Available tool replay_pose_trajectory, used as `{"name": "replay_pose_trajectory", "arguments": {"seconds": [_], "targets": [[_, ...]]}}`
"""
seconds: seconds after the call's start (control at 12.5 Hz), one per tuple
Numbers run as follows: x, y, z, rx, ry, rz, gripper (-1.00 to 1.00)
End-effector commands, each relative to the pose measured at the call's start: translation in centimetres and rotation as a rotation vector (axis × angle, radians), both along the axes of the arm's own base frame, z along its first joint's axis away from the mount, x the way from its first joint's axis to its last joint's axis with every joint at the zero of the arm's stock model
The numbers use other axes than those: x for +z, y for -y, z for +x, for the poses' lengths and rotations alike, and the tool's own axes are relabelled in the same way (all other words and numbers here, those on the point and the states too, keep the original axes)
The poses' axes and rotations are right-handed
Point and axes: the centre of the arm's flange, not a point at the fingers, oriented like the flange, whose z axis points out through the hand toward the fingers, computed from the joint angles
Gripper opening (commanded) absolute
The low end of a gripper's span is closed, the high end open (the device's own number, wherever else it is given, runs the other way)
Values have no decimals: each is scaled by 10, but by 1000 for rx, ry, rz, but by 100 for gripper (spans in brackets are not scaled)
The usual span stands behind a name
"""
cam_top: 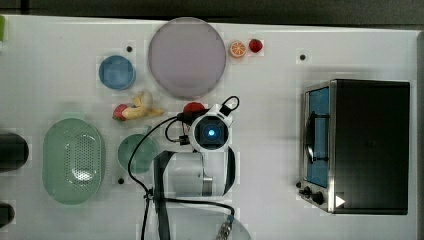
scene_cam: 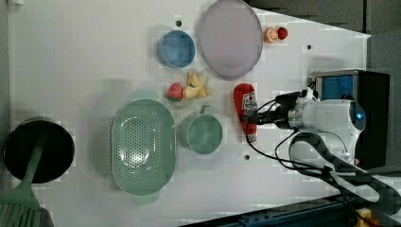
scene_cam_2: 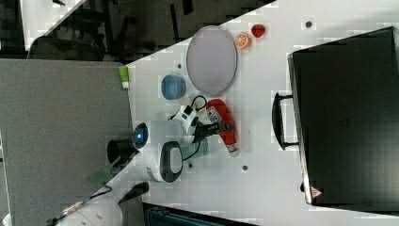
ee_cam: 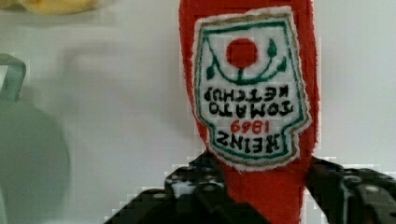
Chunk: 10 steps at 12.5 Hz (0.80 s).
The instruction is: Pick Ketchup from the table and place it in strainer.
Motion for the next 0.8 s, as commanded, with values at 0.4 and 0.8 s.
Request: {"name": "replay_pose_trajectory", "arguments": {"seconds": [0.4,0.8], "targets": [[175,-15,13,78,81,-49,9],[236,-62,-2,58,62,-67,9]]}}
